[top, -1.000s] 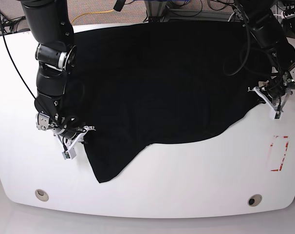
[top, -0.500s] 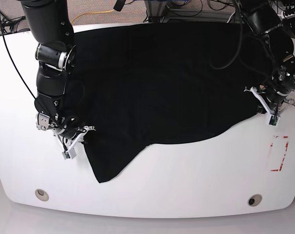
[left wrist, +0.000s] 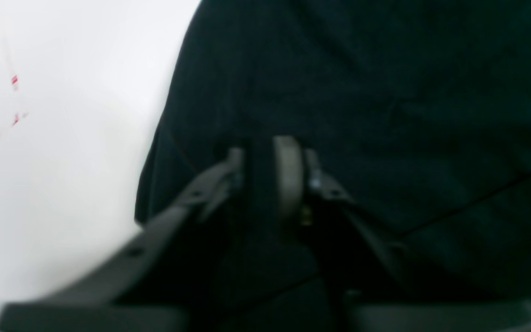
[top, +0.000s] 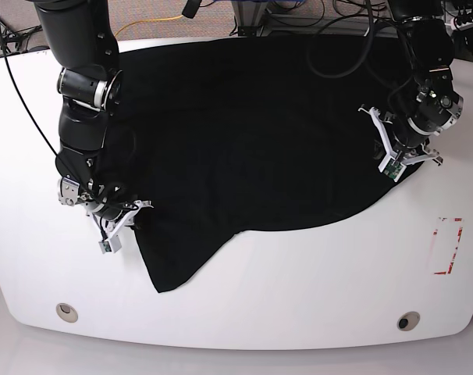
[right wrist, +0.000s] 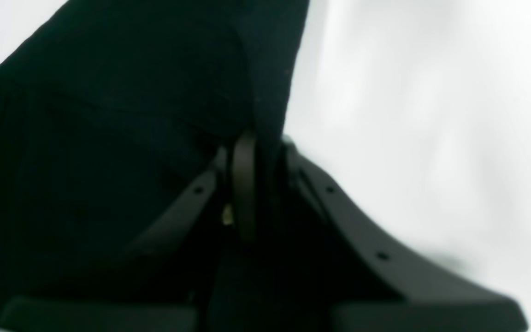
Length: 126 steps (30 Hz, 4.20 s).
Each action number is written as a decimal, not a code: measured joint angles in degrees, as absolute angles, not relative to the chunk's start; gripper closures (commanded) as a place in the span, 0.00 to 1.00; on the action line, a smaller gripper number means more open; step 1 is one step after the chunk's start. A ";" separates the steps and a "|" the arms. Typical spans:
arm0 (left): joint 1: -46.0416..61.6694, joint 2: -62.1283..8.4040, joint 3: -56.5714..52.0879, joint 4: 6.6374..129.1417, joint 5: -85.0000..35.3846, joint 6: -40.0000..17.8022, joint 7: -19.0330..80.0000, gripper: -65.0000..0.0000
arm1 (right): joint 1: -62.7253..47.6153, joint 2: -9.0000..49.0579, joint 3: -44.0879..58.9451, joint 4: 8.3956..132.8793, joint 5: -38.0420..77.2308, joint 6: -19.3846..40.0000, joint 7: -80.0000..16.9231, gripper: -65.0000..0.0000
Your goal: Fold the T-shirt properly
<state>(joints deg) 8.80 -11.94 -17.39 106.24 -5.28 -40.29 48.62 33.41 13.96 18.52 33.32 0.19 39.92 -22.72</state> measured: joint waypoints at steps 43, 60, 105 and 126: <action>-13.23 -11.81 -37.34 67.88 -5.23 -39.97 51.70 0.89 | 33.28 12.86 18.52 33.36 0.30 40.07 -22.59 0.89; -0.71 -11.18 -26.70 95.50 -4.73 -40.14 52.47 0.89 | 33.26 12.86 18.70 33.36 0.40 40.16 -22.57 0.90; -6.42 -15.35 -40.45 72.03 -11.05 -39.92 53.36 0.77 | 32.32 12.86 18.79 33.65 1.28 40.34 -21.63 0.90; 4.97 -13.82 -24.49 99.81 -10.61 -40.10 54.48 0.87 | 32.27 12.84 18.79 33.65 1.30 40.47 -21.74 0.90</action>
<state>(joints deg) 4.97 -13.82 -24.49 99.81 -10.61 -40.10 54.48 32.27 12.84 18.79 33.65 1.30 40.47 -21.74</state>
